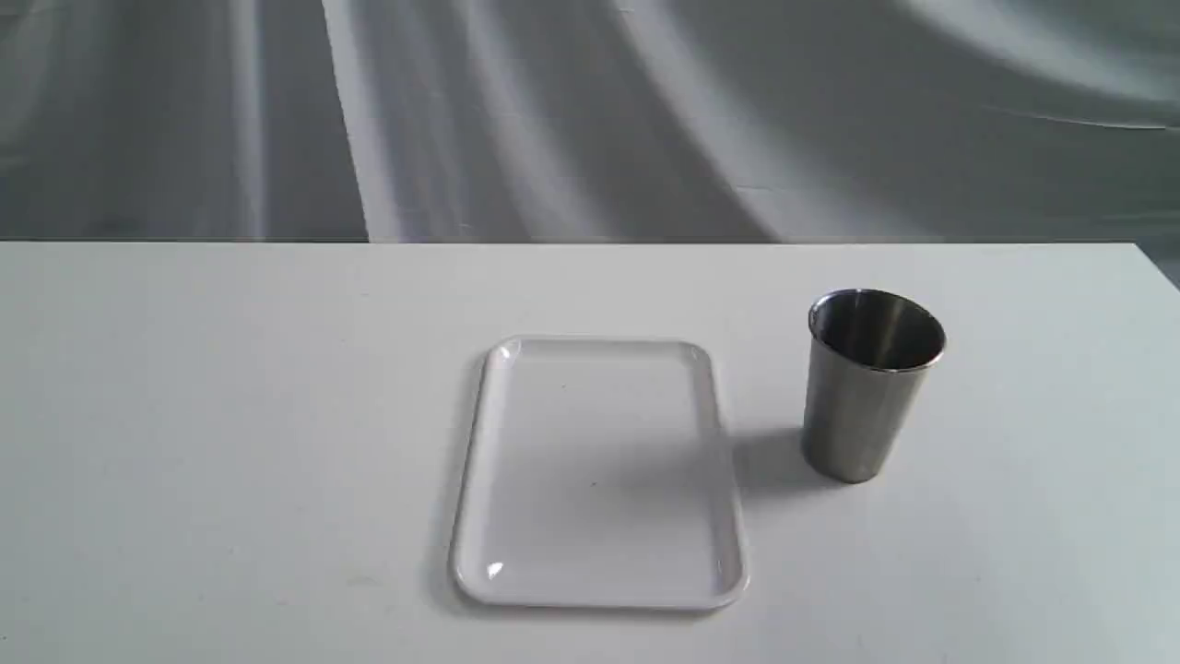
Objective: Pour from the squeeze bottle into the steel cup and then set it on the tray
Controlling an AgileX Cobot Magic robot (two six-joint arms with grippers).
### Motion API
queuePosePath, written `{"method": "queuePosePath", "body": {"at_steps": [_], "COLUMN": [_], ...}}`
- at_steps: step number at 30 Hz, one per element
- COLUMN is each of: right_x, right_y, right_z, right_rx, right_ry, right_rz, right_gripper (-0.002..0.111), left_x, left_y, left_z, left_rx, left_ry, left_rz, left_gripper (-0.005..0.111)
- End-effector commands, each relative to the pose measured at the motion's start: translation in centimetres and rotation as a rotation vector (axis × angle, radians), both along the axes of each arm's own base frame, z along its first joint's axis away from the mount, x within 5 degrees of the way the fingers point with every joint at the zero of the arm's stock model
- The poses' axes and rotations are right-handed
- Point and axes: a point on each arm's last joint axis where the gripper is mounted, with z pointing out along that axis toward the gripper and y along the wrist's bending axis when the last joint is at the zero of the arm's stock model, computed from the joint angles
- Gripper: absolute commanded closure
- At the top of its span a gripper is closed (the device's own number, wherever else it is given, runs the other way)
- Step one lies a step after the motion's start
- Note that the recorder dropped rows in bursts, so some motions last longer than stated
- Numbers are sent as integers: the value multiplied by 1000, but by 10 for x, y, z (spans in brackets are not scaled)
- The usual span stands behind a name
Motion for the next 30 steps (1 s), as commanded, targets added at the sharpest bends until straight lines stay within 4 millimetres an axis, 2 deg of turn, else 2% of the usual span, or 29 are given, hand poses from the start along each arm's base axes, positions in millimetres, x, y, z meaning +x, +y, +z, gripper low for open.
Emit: {"method": "queuePosePath", "body": {"at_steps": [1, 7, 12, 17, 22, 26, 30], "right_x": [-5, -7, -1, 7, 12, 19, 29], "right_y": [3, 11, 25, 55, 80, 85, 92], "right_z": [12, 17, 14, 14, 9, 0, -12], "right_rx": [11, 97, 164, 216, 274, 380, 361], "right_ry": [-52, -77, -72, -70, -46, -37, 8], "right_rz": [81, 217, 384, 724, 967, 976, 1024], "right_gripper": [101, 101, 101, 101, 101, 101, 101], "left_x": [0, 0, 0, 0, 0, 0, 0], "left_y": [0, 0, 0, 0, 0, 0, 0], "left_z": [-1, -1, -1, -1, -1, -1, -1], "left_rx": [-4, -4, -4, -4, -4, -4, -4], "left_ry": [-5, -5, -5, -5, -5, -5, -5], "left_rz": [-6, -6, -6, -6, -6, -6, -6], "left_gripper": [107, 107, 107, 107, 107, 107, 107]}}
